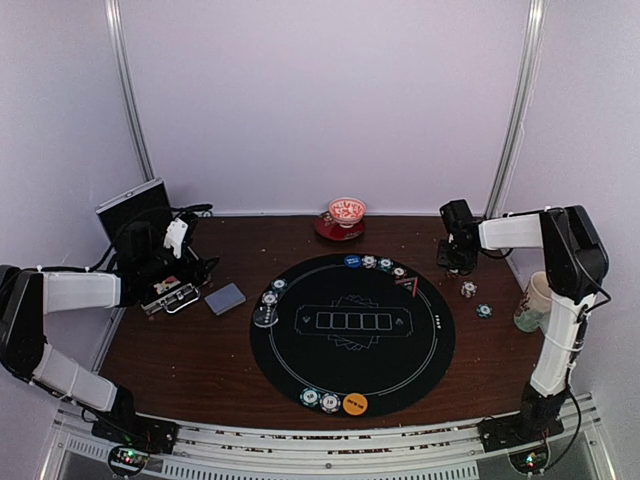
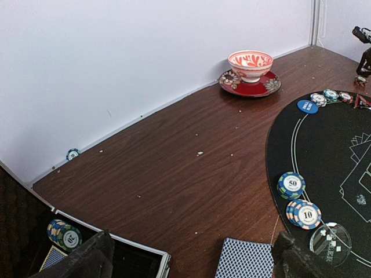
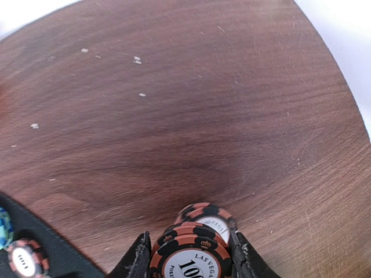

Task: Distribute texas hold em gaming equipment
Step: Pick up the pile of poker chips from the pile of poker chips, then flop the poker chips pile into the big blind area.

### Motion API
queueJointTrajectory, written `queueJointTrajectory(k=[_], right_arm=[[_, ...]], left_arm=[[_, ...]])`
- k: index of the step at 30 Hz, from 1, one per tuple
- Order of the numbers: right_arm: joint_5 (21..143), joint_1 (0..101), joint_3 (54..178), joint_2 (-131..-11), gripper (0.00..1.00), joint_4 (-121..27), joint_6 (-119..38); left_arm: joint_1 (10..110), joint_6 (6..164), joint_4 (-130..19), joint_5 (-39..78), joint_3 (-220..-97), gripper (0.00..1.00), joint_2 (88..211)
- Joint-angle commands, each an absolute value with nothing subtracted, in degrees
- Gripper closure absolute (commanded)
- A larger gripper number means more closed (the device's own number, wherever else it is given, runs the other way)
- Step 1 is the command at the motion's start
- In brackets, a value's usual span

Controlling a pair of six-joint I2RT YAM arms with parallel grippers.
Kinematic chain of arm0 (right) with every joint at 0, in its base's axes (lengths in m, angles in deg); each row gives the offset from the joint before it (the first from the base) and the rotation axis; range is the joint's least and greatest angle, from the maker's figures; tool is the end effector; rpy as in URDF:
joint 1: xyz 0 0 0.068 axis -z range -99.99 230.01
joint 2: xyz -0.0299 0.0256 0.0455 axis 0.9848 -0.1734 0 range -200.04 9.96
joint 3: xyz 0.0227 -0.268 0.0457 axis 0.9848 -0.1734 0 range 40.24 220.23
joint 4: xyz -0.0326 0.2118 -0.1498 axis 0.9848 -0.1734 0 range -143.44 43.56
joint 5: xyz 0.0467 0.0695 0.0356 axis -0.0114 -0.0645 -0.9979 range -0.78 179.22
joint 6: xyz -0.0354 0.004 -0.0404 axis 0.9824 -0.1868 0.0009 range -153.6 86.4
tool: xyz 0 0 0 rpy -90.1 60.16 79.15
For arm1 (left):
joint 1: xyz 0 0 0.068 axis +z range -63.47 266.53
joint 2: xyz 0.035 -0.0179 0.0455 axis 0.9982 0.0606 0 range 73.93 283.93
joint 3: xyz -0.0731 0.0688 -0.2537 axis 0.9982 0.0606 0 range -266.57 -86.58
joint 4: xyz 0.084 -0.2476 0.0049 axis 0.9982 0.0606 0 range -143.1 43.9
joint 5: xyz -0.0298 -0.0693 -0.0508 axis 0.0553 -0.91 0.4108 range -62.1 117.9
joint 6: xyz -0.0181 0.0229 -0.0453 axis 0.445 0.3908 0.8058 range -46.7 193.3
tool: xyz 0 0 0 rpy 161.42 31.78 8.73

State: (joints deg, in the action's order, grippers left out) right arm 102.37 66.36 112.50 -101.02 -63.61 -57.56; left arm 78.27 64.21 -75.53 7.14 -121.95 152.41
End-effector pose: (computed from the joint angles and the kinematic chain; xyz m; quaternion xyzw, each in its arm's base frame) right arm 0.3948 0.0876 0.1636 0.1188 0.9429 -0.0097 0.3111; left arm 0.2828 -0.0539 0.2108 0.2233 0.7843 -0.1441 0.5605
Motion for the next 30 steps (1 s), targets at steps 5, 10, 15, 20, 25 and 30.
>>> queueJointTrajectory(k=[5, 10, 15, 20, 25, 30], right_arm=[[104.2, 59.3, 112.2, -93.8, 0.72, -65.4, -55.8], [102.8, 52.8, 110.7, -88.6, 0.73, -66.9, -55.3], [101.6, 43.6, 107.5, -82.1, 0.74, -66.0, -54.5], [101.4, 32.7, 105.6, -79.7, 0.74, -64.4, -54.2], [100.3, 22.1, 106.9, -83.7, 0.74, -62.9, -53.0], [98.1, 13.3, 110.8, -90.7, 0.74, -61.6, -51.3]], left_arm=[[78.4, 64.1, -77.2, 7.0, -123.9, 0.02, 152.6], [78.4, 64.2, -77.0, 7.2, -124.1, 0.02, 152.9], [78.4, 64.4, -77.0, 7.4, -124.0, 0.02, 152.4], [78.4, 64.4, -77.2, 7.7, -123.9, 0.02, 152.3], [78.4, 64.4, -77.2, 7.9, -124.0, 0.02, 152.5], [78.4, 64.2, -77.3, 7.9, -124.0, 0.02, 152.7]])
